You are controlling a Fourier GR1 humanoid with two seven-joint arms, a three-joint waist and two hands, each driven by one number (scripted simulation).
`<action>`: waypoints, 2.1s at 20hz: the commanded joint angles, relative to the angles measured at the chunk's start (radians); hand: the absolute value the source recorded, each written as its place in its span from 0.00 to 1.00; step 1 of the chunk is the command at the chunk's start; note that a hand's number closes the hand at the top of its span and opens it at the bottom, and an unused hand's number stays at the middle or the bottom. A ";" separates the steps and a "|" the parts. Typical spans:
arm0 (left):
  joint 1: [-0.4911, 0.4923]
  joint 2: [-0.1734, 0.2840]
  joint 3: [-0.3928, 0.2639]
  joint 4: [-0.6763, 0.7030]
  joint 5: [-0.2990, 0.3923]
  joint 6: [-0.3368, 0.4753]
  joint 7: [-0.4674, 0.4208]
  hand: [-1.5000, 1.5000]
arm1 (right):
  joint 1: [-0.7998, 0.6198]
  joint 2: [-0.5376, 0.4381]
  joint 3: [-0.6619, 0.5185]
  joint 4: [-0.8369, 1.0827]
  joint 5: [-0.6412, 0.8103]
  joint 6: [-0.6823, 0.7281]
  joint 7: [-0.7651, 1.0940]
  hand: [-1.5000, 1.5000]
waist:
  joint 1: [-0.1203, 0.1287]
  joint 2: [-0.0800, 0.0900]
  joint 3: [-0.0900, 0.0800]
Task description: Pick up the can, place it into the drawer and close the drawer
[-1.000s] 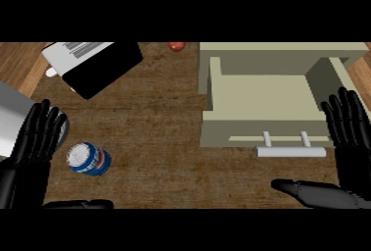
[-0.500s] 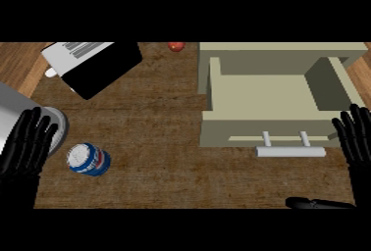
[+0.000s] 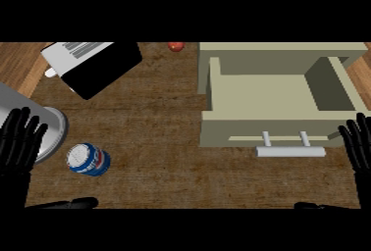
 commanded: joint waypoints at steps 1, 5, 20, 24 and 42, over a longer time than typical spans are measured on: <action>-0.022 -0.018 0.008 0.084 -0.017 0.001 -0.058 0.00 | 0.033 0.015 -0.020 0.040 -0.008 0.035 -0.082 0.00 | -0.001 0.000 0.000; -0.016 -0.007 0.032 0.068 0.004 -0.012 -0.040 0.00 | 0.083 -0.002 -0.071 0.003 -0.052 0.070 -0.065 0.00 | -0.002 0.000 0.000; -0.058 -0.009 0.121 0.433 0.023 -0.041 -0.343 0.00 | 0.050 0.014 -0.109 0.029 -0.043 0.102 -0.056 0.00 | -0.002 0.000 0.000; 0.002 -0.029 0.122 0.496 0.025 -0.055 -0.437 0.00 | -0.029 0.030 -0.064 0.110 0.026 0.084 -0.082 0.00 | 0.003 0.001 0.000; 0.040 0.030 0.210 0.715 0.063 -0.144 -0.633 0.00 | -0.039 0.020 -0.124 0.056 -0.018 0.118 -0.020 0.00 | 0.002 0.000 0.000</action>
